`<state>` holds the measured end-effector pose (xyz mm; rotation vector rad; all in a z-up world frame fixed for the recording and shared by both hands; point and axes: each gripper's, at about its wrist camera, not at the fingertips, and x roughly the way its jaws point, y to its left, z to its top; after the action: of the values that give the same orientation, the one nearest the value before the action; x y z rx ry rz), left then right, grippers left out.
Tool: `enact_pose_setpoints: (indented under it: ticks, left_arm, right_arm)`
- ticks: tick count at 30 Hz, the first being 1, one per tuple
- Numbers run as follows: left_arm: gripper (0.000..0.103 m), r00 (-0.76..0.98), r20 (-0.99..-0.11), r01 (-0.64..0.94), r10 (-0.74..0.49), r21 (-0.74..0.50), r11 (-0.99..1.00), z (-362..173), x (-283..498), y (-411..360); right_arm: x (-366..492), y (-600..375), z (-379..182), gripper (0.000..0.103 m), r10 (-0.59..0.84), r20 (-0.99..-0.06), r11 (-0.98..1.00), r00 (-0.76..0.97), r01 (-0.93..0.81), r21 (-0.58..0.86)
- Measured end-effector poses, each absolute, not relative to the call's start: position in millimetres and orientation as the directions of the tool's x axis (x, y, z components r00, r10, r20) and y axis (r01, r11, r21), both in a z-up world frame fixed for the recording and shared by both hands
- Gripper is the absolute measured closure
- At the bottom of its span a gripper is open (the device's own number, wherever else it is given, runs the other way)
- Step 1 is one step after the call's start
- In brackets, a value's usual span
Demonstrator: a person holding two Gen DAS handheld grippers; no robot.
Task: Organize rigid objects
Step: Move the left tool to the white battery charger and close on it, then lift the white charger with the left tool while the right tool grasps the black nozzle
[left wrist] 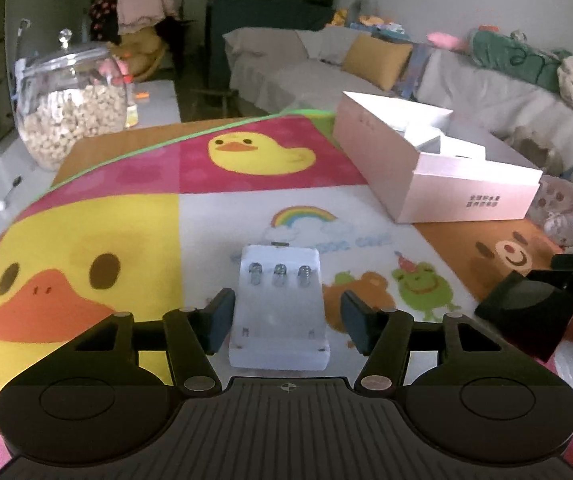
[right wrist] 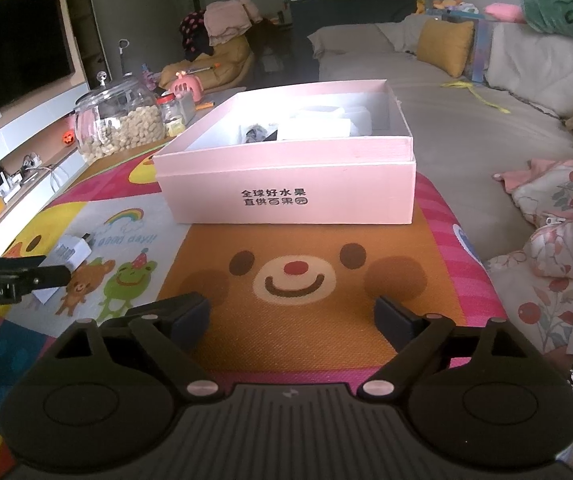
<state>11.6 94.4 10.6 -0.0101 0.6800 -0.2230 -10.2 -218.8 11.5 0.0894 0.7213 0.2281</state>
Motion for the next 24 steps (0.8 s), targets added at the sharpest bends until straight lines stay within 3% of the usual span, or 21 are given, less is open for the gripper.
enact_pose_setpoints:
  ticks: [3,12,15,21,24]
  left_arm:
    - [0.049,0.757,-0.62,0.22,-0.203,-0.051,0.974,9.1,10.5,85.5]
    - [0.05,0.758,-0.609,0.268,-0.233,-0.035,0.963,4.9,-13.1,61.9]
    - [0.05,0.756,-0.607,0.278,-0.245,-0.041,0.96,4.6,-16.5,62.9]
    - [0.05,0.754,-0.593,0.268,-0.282,-0.114,0.957,4.4,-15.1,71.1]
    - [0.05,0.753,-0.59,0.264,-0.292,-0.136,0.955,4.4,-14.6,73.2]
  right_arm:
    - [-7.3,-216.7,10.8,0.003,0.251,-0.653,0.968,0.715,-0.196,0.158]
    - [-1.8,-207.2,12.0,0.0,0.244,-0.699,0.964,0.672,-0.25,0.096]
    - [-3.2,-208.0,18.4,0.009,0.228,-0.706,0.968,0.671,-0.231,0.093]
    - [-28.1,-199.7,57.7,0.01,0.27,-0.613,0.96,0.742,-0.259,0.109]
    - [-36.7,-184.7,64.7,0.01,0.324,-0.609,0.939,0.724,-0.324,0.114]
